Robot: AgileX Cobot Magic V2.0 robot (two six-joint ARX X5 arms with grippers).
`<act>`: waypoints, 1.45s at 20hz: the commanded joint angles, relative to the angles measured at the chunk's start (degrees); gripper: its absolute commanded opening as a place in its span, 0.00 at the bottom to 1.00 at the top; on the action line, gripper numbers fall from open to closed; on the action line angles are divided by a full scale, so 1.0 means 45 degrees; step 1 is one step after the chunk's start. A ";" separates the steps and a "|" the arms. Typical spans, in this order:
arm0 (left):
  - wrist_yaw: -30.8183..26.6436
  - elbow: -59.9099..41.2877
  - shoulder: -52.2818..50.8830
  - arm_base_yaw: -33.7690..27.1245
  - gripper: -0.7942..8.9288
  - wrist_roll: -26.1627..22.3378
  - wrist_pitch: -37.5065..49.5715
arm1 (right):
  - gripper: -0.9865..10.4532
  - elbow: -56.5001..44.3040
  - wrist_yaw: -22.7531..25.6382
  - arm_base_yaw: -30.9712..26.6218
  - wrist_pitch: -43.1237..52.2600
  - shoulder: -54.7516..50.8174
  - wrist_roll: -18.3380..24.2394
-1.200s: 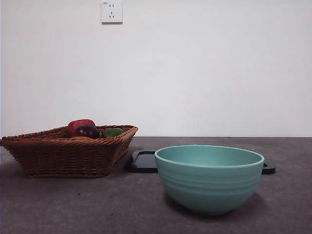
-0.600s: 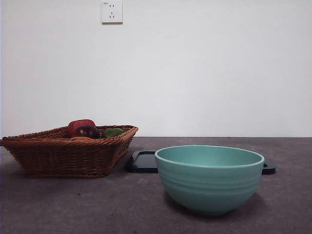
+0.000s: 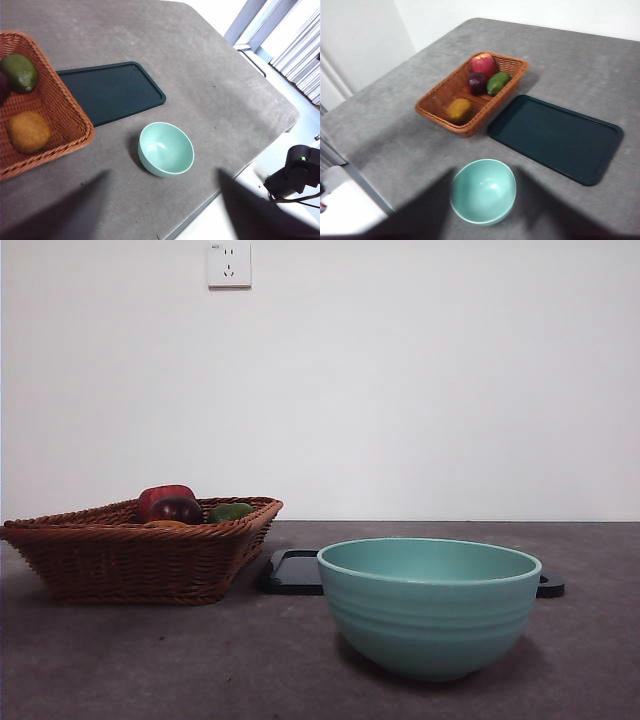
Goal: Pick up the wifruite, put it on the bowl, pick up the plate, put it on desk
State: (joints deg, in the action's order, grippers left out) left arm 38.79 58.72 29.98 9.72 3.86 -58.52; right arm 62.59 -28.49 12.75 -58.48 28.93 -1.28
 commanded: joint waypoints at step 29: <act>-0.1870 0.0223 0.1719 0.0369 0.69 -0.0520 0.0612 | 0.60 0.0194 -0.0015 0.0053 0.0486 0.0039 0.0044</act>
State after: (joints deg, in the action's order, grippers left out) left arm 30.35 58.72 36.77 11.18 1.04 -56.12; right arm 62.59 -28.42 12.75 -57.04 28.93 -1.30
